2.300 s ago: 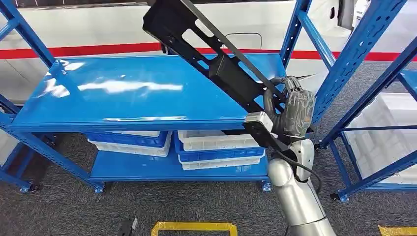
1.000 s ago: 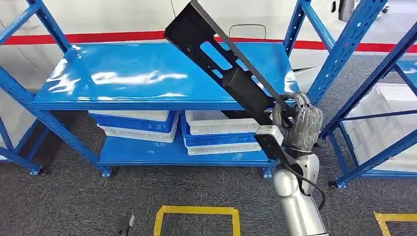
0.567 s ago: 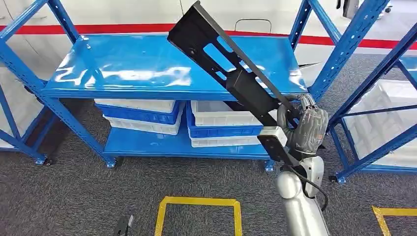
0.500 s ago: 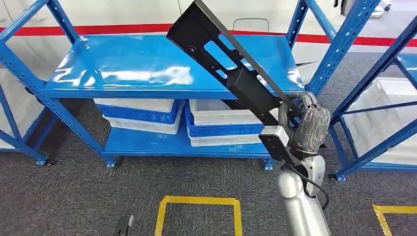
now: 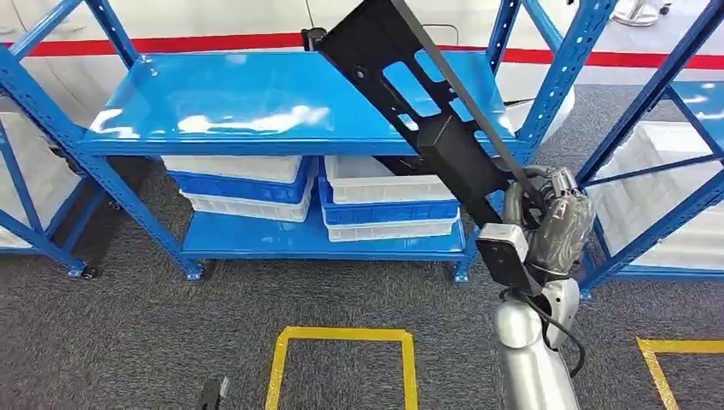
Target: Take the parts from the cabinet and place them on the table.
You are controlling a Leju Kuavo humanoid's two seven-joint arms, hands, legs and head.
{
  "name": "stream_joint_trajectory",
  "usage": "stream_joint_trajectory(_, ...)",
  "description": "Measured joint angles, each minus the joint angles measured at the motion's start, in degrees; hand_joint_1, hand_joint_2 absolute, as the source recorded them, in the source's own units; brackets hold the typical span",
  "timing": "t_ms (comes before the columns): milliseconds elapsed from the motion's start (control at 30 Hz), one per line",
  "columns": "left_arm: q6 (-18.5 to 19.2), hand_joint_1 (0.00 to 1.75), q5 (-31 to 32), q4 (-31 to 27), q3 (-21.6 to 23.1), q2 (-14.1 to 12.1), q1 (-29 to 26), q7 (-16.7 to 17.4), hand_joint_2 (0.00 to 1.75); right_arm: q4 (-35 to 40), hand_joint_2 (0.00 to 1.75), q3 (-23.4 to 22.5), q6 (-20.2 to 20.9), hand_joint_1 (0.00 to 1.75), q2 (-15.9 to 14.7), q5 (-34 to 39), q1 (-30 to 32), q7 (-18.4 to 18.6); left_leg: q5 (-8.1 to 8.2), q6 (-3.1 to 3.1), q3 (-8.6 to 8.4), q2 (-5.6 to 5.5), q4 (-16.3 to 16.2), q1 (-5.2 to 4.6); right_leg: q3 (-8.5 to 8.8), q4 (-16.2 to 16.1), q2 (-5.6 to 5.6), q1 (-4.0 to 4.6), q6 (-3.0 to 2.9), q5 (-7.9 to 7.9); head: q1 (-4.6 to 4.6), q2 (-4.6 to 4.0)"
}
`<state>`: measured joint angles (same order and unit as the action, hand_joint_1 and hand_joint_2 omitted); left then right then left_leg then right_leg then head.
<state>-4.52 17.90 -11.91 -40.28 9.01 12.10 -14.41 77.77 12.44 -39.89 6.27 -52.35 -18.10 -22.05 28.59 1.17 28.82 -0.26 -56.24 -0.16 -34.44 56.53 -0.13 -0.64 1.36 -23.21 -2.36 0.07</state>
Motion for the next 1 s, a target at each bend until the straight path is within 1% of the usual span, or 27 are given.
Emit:
stream_joint_trajectory(33, -0.15, 0.00, 0.00, 0.00, 0.02, 0.00, -0.06, -0.24, 1.75, 0.22, 1.75, -0.26, 0.00, 1.75, 0.07, 0.11, 0.29, -0.15, -0.19, 0.38, 0.17, 0.00, -0.06, -0.19, -0.01, -0.17, -0.07, -0.13, 0.51, 0.37, -0.20, 0.00)
stream_joint_trajectory(67, -0.26, 0.00, 0.00, 0.00, 0.02, 0.00, -0.10, -0.35, 1.75, 0.52, 1.75, -0.61, 0.00, 1.75, 0.07, 0.13, 0.64, -0.33, -0.75, 0.97, 0.23, 0.05, 0.44, -0.19, -0.01, -0.34, -0.06, -0.02, 0.82, 0.77, -0.11, 0.00)
stream_joint_trajectory(100, -0.26, 0.00, 0.00, 0.00, 0.02, 0.04, -0.11, -0.41, 1.75, 0.78, 1.75, -1.07, 0.00, 1.75, 0.04, 0.13, 0.92, -0.54, -1.70, 1.50, 0.32, 0.34, 1.01, 0.47, -0.48, 0.37, -0.05, -0.09, 0.87, 0.08, -0.11, 0.00)
stream_joint_trajectory(133, -0.35, 0.00, 0.02, 0.00, 0.02, 0.07, -0.11, -0.41, 1.75, 1.12, 1.75, -1.47, 0.00, 1.75, 0.04, 0.22, 1.17, -0.77, -2.18, 1.96, 0.85, 0.42, 1.12, 0.31, -1.70, 2.33, 0.04, -0.04, 0.55, -2.12, -0.09, 0.00)
stream_joint_trajectory(167, -0.35, 0.00, -0.02, 0.00, 0.00, 0.04, -0.11, -0.44, 1.75, 1.42, 1.75, -1.75, 0.00, 1.75, 0.02, 0.35, 1.46, -0.85, -2.62, 2.22, 1.49, 0.48, 1.07, 0.30, -3.11, 6.13, 0.04, -0.12, 0.15, -4.80, 0.28, 0.00)
stream_joint_trajectory(200, -0.35, 0.00, -0.07, 0.00, 0.00, 0.04, -0.11, -0.46, 1.75, 1.60, 1.75, -2.01, 0.00, 1.75, 0.00, 0.57, 2.01, -1.01, -3.12, 2.31, 2.19, 0.50, 1.05, 0.26, -4.89, 11.20, 0.04, -0.14, -0.03, -7.48, 0.37, 0.00)
stream_joint_trajectory(233, -0.35, 0.00, -0.18, 0.00, 0.00, 0.04, -0.17, -0.46, 1.75, 1.79, 1.75, -2.32, 0.00, 1.75, -0.02, 0.74, 2.66, -1.14, -3.60, 2.31, 2.90, 0.50, 1.00, 0.26, -6.37, 15.74, 0.05, -0.13, 0.08, -9.39, 0.39, 0.00)
stream_joint_trajectory(267, -0.35, 0.00, -0.33, 0.00, 0.00, 0.04, -0.27, -0.48, 1.75, 2.01, 1.75, -2.77, 0.00, 1.75, -0.02, 1.02, 3.33, -1.40, -4.06, 2.27, 3.61, 0.50, 0.94, 0.26, -6.94, 18.65, 0.04, -0.17, 0.56, -10.10, 0.57, 0.00)
stream_joint_trajectory(300, -0.37, 0.00, -0.50, 0.00, 0.00, 0.04, -0.37, -0.50, 1.75, 2.16, 1.75, -3.08, 0.00, 1.75, -0.02, 1.25, 3.84, -1.60, -4.50, 2.17, 4.24, 0.50, 0.86, 0.26, -6.03, 18.32, 0.04, -0.27, 1.12, -9.55, 0.59, 0.00)
stream_joint_trajectory(333, -0.39, 0.00, -0.55, 0.00, -0.02, 0.04, -0.42, -0.52, 1.75, 2.38, 1.75, -3.34, 0.00, 1.75, -0.04, 1.38, 4.14, -1.73, -4.84, 1.99, 4.89, 0.49, 0.65, 0.29, -3.39, 14.98, 0.03, -0.34, 1.84, -8.11, 0.66, 0.00)
stream_joint_trajectory(367, -0.39, 0.00, -0.57, 0.00, -0.02, 0.04, -0.43, -0.52, 1.75, 2.55, 1.75, -3.50, 0.00, 1.75, -0.02, 1.40, 4.20, -1.81, -5.03, 1.85, 5.32, 0.49, 0.42, 0.31, -0.97, 11.31, 0.02, -0.41, 2.24, -6.96, 0.68, 0.00)
stream_joint_trajectory(400, -0.41, 0.00, -0.59, 0.00, -0.02, 0.04, -0.41, -0.57, 1.75, 2.86, 1.75, -3.67, 0.00, 1.75, -0.02, 1.44, 4.19, -1.88, -5.20, 1.58, 5.93, 0.48, -0.14, 0.33, 3.65, 4.27, -0.03, -0.53, 2.57, -5.59, 0.72, 0.00)
stream_joint_trajectory(433, -0.42, 0.00, -0.59, 0.00, 0.00, 0.04, -0.40, -0.61, 1.75, 3.17, 1.75, -3.87, 0.00, 1.75, 0.00, 1.44, 4.17, -1.97, -5.33, 1.30, 6.53, 0.50, -0.68, 0.09, 6.25, -0.29, -0.02, -0.60, 2.06, -6.73, 0.74, 0.00)
stream_joint_trajectory(467, -0.44, 0.00, -0.61, 0.00, -0.02, 0.07, -0.38, -0.63, 1.75, 3.30, 1.75, -3.98, 0.00, 1.75, 0.11, 1.44, 4.39, -2.01, -5.67, 0.91, 6.82, 0.47, -0.81, 0.08, 6.44, 0.26, 0.21, 0.01, 1.49, -6.18, 0.57, 0.00)
stream_joint_trajectory(500, -0.44, 0.00, -0.68, 0.00, -0.04, 0.04, -0.42, -0.68, 1.75, 3.43, 1.75, -4.35, -0.02, 1.75, 0.11, 1.62, 4.54, -2.12, -5.91, 0.55, 6.96, 0.44, -1.06, -0.01, 5.75, -0.02, 0.21, -0.16, 1.26, -6.16, 0.70, 0.00)
stream_joint_trajectory(567, -0.46, 0.00, -0.70, 0.00, -0.04, 0.07, -0.47, -0.70, 1.75, 3.65, 1.75, -5.24, -0.02, 1.75, 0.26, 2.14, 5.00, -2.71, -6.50, -0.30, 7.17, 0.38, -0.88, 0.20, 4.92, 0.19, 0.27, -0.08, 0.39, -5.81, 0.41, 0.00)
stream_joint_trajectory(600, -0.61, 0.00, -0.79, 0.00, -0.09, -0.04, -0.50, -0.76, 1.75, 3.83, 1.75, -5.60, -0.02, 1.75, 0.42, 2.40, 5.17, -3.06, -6.27, -0.57, 7.69, 0.22, -1.29, 0.51, 4.80, -0.25, 0.11, -0.78, -0.52, -5.14, 0.68, 0.00)
stream_joint_trajectory(633, -0.72, 0.00, -0.98, 0.00, -0.13, -0.07, -0.52, -0.79, 1.75, 4.04, 1.75, -5.86, 0.00, 1.75, 0.44, 2.47, 5.23, -3.19, -3.91, -0.90, 8.34, 0.13, -2.57, 0.50, 4.62, -0.24, 0.09, -0.64, -1.14, -4.67, 0.52, 0.00)
stream_joint_trajectory(667, -0.81, 0.00, -1.12, 0.00, -0.15, -0.07, -0.55, -0.81, 1.75, 4.24, 1.75, -6.10, -0.02, 1.75, 0.68, 2.64, 5.40, -3.21, -0.66, -1.25, 9.35, 0.12, -5.62, 0.64, 4.09, -0.19, 0.04, -0.63, -1.53, -4.12, 0.06, 0.00)
stream_joint_trajectory(700, -0.96, 0.00, -1.22, 0.00, -0.20, -0.07, -0.58, -0.85, 1.75, 4.28, 1.75, -6.47, -0.02, 1.75, 0.74, 2.73, 5.69, -3.26, 2.64, -1.64, 10.83, 0.11, -10.44, 0.80, 3.48, -0.17, 0.00, -0.57, -1.64, -3.62, -0.18, 0.00)
stream_joint_trajectory(733, -0.98, 0.00, -1.31, 0.00, -0.28, -0.07, -0.62, -0.94, 1.75, 4.28, 1.75, -6.82, 0.00, 1.75, 0.81, 2.75, 5.95, -3.26, 4.84, -1.91, 12.20, 0.12, -15.06, 0.84, 2.88, -0.11, -0.01, -0.45, -1.67, -3.18, -0.20, 0.00)
stream_joint_trajectory(767, -1.03, 0.00, -1.53, 0.02, -0.39, -0.07, -0.65, -1.00, 1.75, 4.28, 1.75, -7.08, -0.02, 1.75, 0.85, 2.78, 6.20, -3.26, 5.67, -2.03, 12.84, 0.12, -18.00, 0.85, 2.32, -0.02, 0.00, -0.36, -1.57, -2.87, -0.22, 0.00)
stream_joint_trajectory(800, -1.09, 0.00, -1.79, 0.02, -0.53, -0.07, -0.71, -1.03, 1.75, 4.28, 1.75, -7.32, -0.02, 1.75, 0.85, 2.73, 6.43, -3.23, 5.27, -2.00, 12.28, 0.12, -18.36, 0.85, 1.83, 0.06, 0.01, -0.30, -1.51, -2.52, -0.22, 0.00)
stream_joint_trajectory(867, -1.18, 0.00, -1.88, 0.00, -0.63, -0.07, -0.78, -1.09, 1.75, 4.31, 1.75, -7.74, -0.02, 1.75, 0.90, 2.73, 6.64, -2.73, 2.41, -1.63, 8.14, 0.12, -13.00, 0.83, 1.08, 0.27, 0.04, -0.24, -1.38, -1.99, -0.24, 0.00)
stream_joint_trajectory(900, -1.31, 0.00, -1.88, 0.00, -0.70, -0.09, -0.77, -1.11, 1.75, 4.39, 1.75, -7.96, -0.02, 1.75, 0.96, 2.69, 6.70, -2.23, 0.59, -1.24, 4.31, 0.10, -7.27, 0.80, 0.80, 0.35, 0.13, -0.20, -1.13, -1.82, -0.24, 0.00)
stream_joint_trajectory(933, -1.42, 0.00, -1.90, 0.00, -0.79, -0.13, -0.70, -1.14, 1.75, 4.44, 1.75, -8.17, -0.02, 1.75, 1.03, 2.58, 6.71, -1.79, 0.61, -0.61, 0.31, -0.03, -0.75, 0.69, 0.65, 0.46, 0.13, -0.19, -0.82, -1.51, -0.24, 0.00)
stream_joint_trajectory(1000, -1.46, 0.00, -1.95, -0.02, -1.11, -0.20, -0.76, -1.18, 1.75, 4.57, 1.75, -8.41, -0.02, 1.75, 1.16, 2.40, 6.75, -1.62, -0.30, 0.05, 0.45, -0.04, -0.81, 0.02, 0.55, 0.28, 0.03, -0.07, -0.04, -0.85, 0.00, 0.00)
